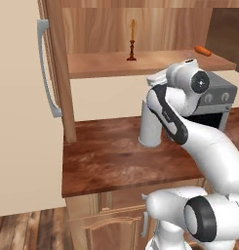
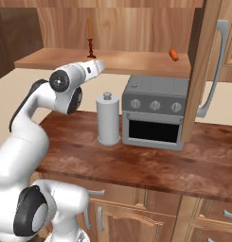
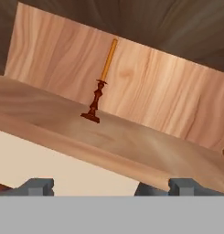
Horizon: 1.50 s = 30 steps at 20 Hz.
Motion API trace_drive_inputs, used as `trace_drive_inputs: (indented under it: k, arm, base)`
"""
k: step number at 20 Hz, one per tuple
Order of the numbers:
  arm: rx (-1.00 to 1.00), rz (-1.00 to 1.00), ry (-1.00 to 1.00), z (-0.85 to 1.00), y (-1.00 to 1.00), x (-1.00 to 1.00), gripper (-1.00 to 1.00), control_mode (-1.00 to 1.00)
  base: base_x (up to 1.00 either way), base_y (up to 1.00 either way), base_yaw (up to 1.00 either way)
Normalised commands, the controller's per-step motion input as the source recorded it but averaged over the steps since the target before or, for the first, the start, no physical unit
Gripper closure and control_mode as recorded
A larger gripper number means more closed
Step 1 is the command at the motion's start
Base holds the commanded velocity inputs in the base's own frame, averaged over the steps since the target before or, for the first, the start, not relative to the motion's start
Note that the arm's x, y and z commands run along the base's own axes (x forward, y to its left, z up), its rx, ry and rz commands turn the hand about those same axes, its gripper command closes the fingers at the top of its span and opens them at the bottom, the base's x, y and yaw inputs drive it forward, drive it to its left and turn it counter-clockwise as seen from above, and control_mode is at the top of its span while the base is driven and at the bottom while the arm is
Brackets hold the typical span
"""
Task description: Pick the candle and candle from the dining table and place them in the open cabinet. Close the cabinet after placing the objects.
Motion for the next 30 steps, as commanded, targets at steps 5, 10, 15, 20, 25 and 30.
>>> trace_drive_inputs:
  k: [5, 10, 15, 20, 25, 30]
  arm:
    - [0.03, -0.2, 0.15, 0.36, -0.21, -1.0, -1.0, -1.0]
    - [0.02, -0.23, 0.28, 0.3, -0.12, -0.96, -1.0, -1.0]
    - [0.0, -0.07, 0.25, -0.24, -0.07, -0.75, -1.0, -1.0]
    - [0.0, 0.0, 0.11, -0.56, -0.01, -0.77, -1.0, -1.0]
    - [0.0, 0.0, 0.12, -0.21, 0.01, -0.38, -1.0, -1.0]
    - [0.0, 0.0, 0.01, 0.0, 0.0, 0.0, -1.0, -1.0]
  base:
    - [0.0, 0.0, 0.0]
    - [0.0, 0.0, 0.0]
    - [0.0, 0.0, 0.0]
    - [0.0, 0.0, 0.0]
    - [0.0, 0.0, 0.0]
    - [0.0, 0.0, 0.0]
